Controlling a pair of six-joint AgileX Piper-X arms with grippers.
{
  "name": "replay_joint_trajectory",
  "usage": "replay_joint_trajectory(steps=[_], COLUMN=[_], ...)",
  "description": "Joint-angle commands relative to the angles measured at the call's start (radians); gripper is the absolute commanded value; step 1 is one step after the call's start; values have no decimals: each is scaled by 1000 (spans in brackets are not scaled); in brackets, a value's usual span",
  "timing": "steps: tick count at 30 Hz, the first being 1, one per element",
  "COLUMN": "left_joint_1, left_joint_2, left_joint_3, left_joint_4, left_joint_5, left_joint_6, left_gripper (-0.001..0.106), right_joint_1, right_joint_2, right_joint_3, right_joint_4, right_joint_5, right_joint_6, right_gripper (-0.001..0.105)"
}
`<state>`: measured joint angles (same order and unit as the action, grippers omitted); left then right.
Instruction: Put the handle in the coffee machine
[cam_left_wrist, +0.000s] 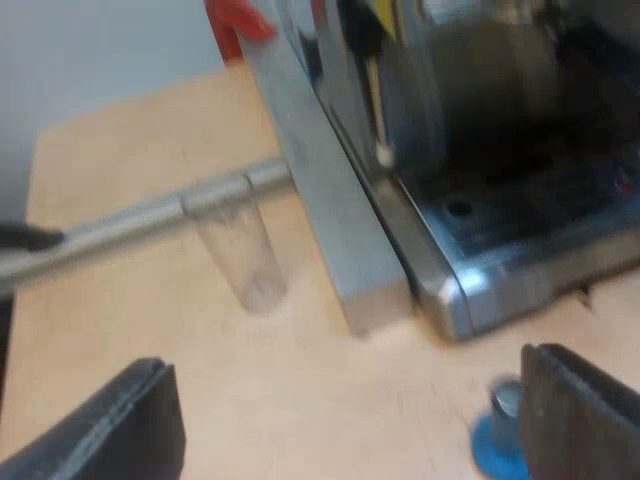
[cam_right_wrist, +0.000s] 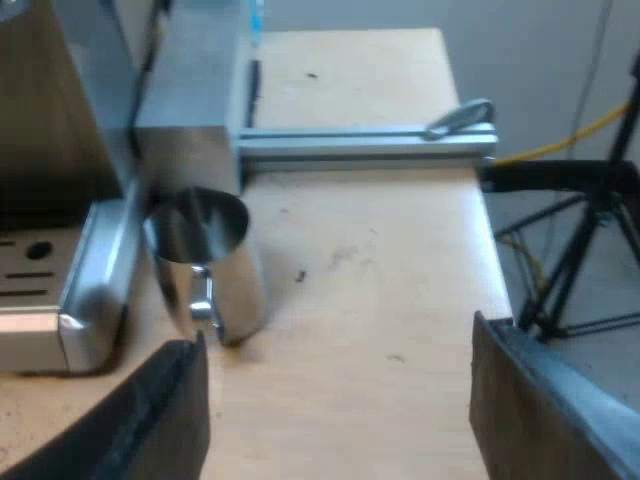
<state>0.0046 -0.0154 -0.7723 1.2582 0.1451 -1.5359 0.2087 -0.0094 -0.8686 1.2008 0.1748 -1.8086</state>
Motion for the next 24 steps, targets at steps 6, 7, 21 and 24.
replay_joint_trajectory(steps=[6,7,21,24], left_joint_1=[-1,-1,-1,-1], left_joint_2=[-133,-133,-131,-131], left_joint_3=[125,140,254,254], left_joint_4=[-219,-228,-232,-232], left_joint_5=[-10,-10,-10,-10], left_joint_6=[-15,-15,-15,-10], left_gripper=[71,71,71,71], right_joint_1=[-6,-6,-6,-6], right_joint_2=[-44,-44,-41,-41], right_joint_3=[147,159,312,312], right_joint_4=[-97,-97,-105,-105], right_joint_5=[-61,-66,-81,-81], right_joint_6=[-11,-11,-11,-11], right_gripper=[59,59,59,59])
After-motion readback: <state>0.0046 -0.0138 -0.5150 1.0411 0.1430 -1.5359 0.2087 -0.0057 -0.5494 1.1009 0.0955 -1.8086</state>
